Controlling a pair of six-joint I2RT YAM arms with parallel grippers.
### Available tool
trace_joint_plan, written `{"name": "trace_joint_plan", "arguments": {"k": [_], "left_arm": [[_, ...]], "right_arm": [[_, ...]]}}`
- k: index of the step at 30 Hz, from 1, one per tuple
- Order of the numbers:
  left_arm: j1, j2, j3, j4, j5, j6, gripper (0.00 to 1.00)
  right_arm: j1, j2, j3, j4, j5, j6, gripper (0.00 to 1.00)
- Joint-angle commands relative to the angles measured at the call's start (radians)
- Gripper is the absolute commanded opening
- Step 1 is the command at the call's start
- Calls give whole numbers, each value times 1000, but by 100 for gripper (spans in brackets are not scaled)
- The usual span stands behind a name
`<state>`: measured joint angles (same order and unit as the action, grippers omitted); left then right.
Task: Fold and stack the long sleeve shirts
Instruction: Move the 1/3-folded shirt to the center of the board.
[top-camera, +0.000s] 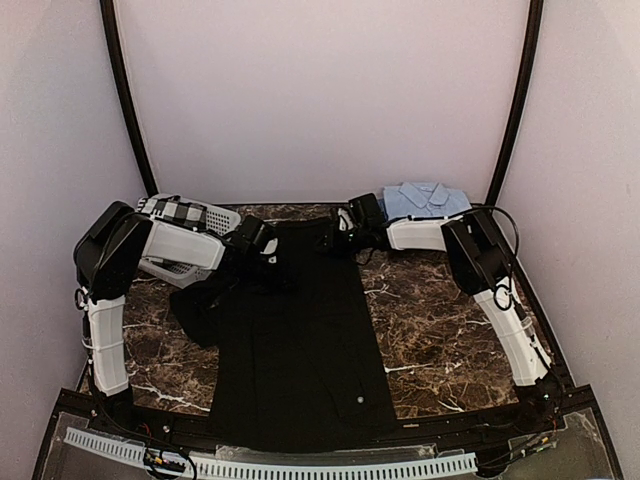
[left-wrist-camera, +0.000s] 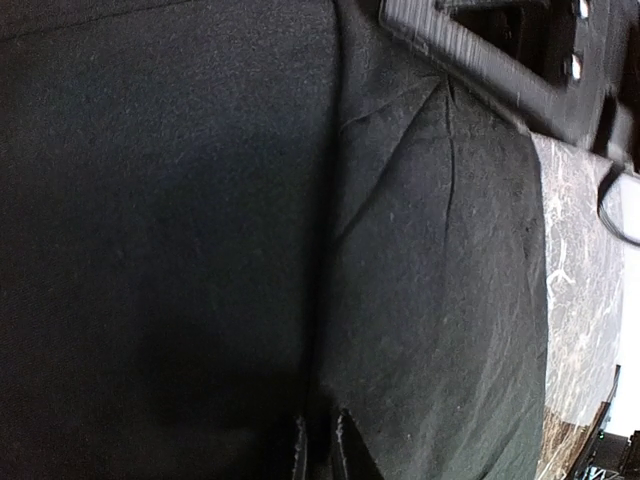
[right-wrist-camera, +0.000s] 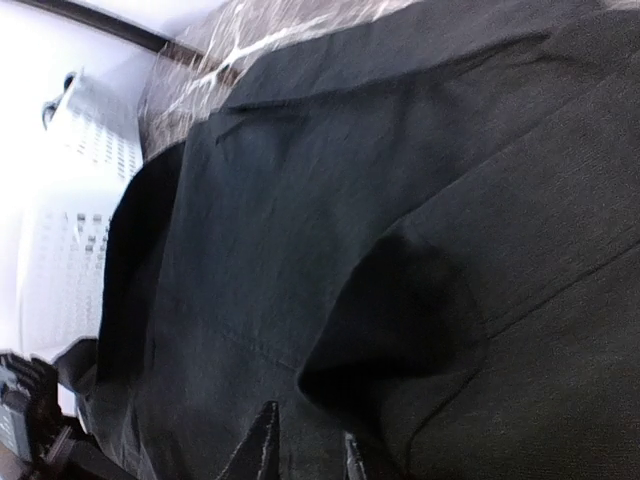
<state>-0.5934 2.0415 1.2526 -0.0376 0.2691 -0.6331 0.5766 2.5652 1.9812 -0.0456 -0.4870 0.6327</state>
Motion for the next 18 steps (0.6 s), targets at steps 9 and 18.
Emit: {"name": "trace_joint_plan", "arguments": {"k": [9,18], "left_arm": [[-22,-13,-62,30,46,-37,10],[-120,39,-27,90,29,-116,10]], "right_arm": [[-67,18,-30,-19,129,166,24],[-111,-90,-171,-65,163,71,25]]}}
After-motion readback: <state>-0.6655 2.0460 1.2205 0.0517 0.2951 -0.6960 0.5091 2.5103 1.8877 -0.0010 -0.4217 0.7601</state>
